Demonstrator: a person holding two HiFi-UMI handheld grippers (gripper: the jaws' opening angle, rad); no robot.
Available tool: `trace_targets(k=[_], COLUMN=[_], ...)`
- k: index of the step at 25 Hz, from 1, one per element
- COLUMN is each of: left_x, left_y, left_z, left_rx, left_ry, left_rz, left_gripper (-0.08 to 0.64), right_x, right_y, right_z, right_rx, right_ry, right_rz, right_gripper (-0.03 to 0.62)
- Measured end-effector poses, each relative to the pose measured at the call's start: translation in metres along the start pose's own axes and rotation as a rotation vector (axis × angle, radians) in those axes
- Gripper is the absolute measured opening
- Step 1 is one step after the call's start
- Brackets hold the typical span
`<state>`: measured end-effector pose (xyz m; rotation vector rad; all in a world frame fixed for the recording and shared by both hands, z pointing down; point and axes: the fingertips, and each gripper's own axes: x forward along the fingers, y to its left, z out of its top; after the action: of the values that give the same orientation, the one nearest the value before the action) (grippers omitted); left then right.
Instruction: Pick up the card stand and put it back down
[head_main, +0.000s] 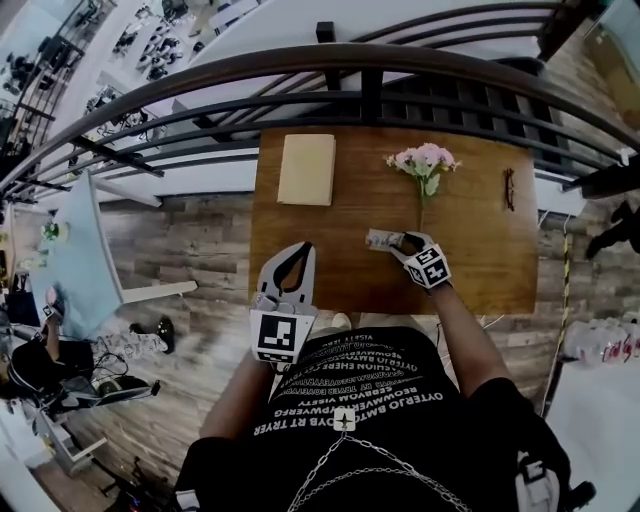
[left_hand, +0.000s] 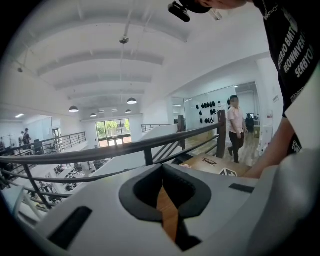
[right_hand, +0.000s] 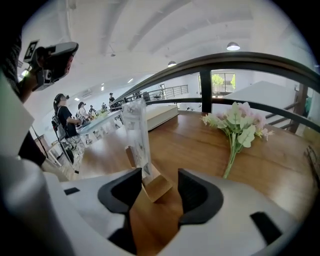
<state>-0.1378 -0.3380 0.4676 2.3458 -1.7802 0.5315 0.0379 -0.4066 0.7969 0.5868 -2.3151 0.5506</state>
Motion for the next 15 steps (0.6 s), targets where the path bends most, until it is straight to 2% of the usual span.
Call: trace_targets(k=[4, 8, 10, 12, 13, 15], left_x=[-0.009, -0.020, -0.027, -0.035, -0.039, -0.047], left_y=[0.001, 0.006, 0.007, 0.007, 0.008, 0.009], left_z=[0.004, 0.009, 0.011, 0.010, 0.009, 0.009], left_rx=[-0.001, -0.044, -0.033, -0.033, -0.041, -0.055], left_ry=[-0.020, -0.070, -0.091, -0.103, -0.108, -0.121], left_rz=[-0.005, -0.006, -0.009, -0.015, -0.017, -0.020], left_gripper=[0.028, 0.028, 0.028, 0.027, 0.028, 0.027], right_x=[-0.024, -0.058, -0.081, -0.105, -0.117, -0.140], right_y=[-0.001, -0.003, 0.001, 0.011, 0.017, 0.029], right_z=[0.015, 0.030, 0.041, 0.054, 0.060, 0.075], right_rx=[0.027, 0.024, 0.030, 0.027, 0.028, 0.031], right_ry=[-0.050, -0.090, -0.134, -0.185, -0.206, -0.249], right_rz=[-0.035, -0.125, -0.174, -0.208, -0.221, -0.242], right_gripper=[0.239, 0.238, 0.158, 0.041, 0.016, 0.015])
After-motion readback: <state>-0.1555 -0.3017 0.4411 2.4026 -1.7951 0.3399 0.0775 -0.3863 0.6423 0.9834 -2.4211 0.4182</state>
